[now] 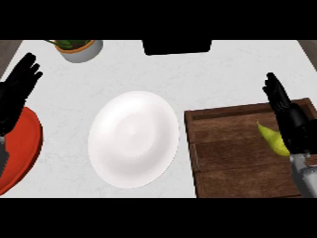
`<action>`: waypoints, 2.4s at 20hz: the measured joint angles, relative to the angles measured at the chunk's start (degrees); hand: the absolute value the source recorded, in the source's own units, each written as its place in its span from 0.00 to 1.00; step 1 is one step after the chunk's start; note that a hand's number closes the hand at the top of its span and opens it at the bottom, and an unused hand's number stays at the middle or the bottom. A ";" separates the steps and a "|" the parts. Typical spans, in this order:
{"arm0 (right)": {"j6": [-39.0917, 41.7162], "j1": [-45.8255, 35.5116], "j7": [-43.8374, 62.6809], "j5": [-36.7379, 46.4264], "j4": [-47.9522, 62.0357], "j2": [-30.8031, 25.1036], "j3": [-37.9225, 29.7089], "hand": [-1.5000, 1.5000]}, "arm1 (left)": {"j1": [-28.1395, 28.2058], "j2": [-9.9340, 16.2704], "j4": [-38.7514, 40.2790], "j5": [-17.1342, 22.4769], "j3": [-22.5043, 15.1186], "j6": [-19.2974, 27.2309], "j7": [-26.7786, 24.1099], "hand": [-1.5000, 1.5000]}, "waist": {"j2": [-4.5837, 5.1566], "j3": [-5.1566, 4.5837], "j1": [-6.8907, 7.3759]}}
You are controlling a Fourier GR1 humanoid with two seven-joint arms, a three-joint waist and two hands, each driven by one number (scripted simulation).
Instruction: Pick the pear from the tray and place it in the plate
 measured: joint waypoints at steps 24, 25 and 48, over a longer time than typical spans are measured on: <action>32.27 -0.76 -8.76 -5.87 2.63 -5.10 6.78 0.00 | 0.63 -4.83 -5.91 -3.93 -0.99 -1.12 -6.38 0.50 | -0.02 -2.69 2.01; 32.85 -2.19 -7.59 -5.91 2.30 -6.20 5.79 0.00 | 0.72 -5.38 -6.16 -4.36 -1.27 -0.72 -6.35 0.50 | -0.03 -2.69 2.04; 65.61 -25.07 13.62 14.42 9.95 -21.26 16.17 0.00 | -2.06 -7.21 -4.89 -6.16 0.04 -2.17 -5.03 0.50 | 0.15 -2.71 2.66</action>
